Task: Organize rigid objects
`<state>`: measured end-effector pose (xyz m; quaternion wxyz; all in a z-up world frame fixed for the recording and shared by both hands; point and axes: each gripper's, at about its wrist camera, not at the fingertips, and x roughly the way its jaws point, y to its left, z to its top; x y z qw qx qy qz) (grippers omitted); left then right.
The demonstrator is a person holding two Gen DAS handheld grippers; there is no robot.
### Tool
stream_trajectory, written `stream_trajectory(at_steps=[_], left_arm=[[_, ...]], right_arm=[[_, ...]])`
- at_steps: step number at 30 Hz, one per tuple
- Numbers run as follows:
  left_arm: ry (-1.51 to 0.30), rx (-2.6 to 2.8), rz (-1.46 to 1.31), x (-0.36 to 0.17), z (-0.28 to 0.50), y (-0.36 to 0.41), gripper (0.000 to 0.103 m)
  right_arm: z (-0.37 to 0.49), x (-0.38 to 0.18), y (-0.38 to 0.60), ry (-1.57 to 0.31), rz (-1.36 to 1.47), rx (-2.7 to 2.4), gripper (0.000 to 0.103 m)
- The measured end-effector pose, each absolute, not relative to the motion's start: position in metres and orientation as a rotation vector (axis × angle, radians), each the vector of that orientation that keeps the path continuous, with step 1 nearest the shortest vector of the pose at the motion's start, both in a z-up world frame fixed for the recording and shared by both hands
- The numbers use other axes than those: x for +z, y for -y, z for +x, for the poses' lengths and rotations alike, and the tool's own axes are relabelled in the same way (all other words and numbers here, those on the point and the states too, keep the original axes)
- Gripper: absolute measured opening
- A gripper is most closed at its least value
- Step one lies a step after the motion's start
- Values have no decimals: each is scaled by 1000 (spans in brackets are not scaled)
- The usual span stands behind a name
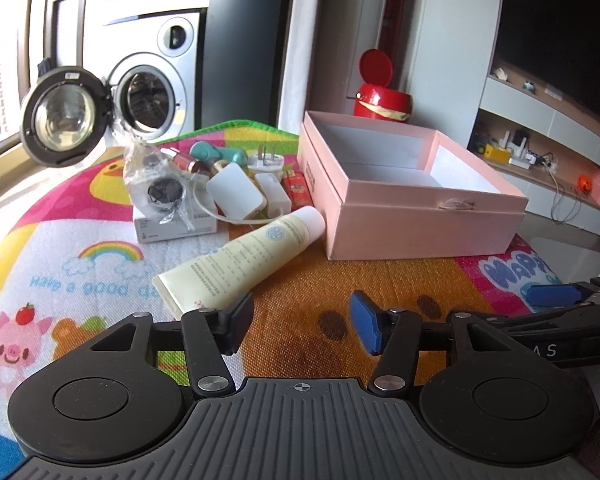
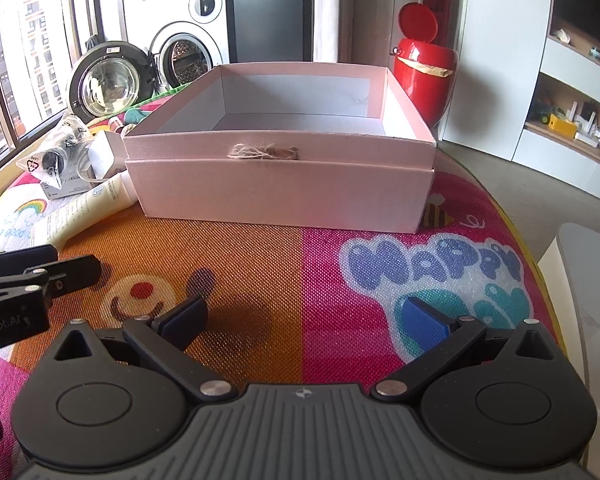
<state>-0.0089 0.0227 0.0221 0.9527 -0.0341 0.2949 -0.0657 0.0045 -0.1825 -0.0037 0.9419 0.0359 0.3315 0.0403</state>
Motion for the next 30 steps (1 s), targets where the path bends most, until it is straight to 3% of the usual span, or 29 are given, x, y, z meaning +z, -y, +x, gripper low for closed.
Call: stream_trajectory(at_steps=[5, 12, 25, 30], left_arm=[[-632, -242, 102, 48, 26, -39, 59], [-747, -358, 211, 29, 72, -40, 59], [-754, -327, 110, 13, 81, -54, 55], [-728, -351, 51, 17, 63, -60, 30]], right_arm=[[5, -4, 180, -678, 67, 75, 103], [5, -5, 181, -676, 61, 76, 103], [4, -5, 182, -671, 54, 97, 103], [3, -3, 181, -674, 43, 102, 103]])
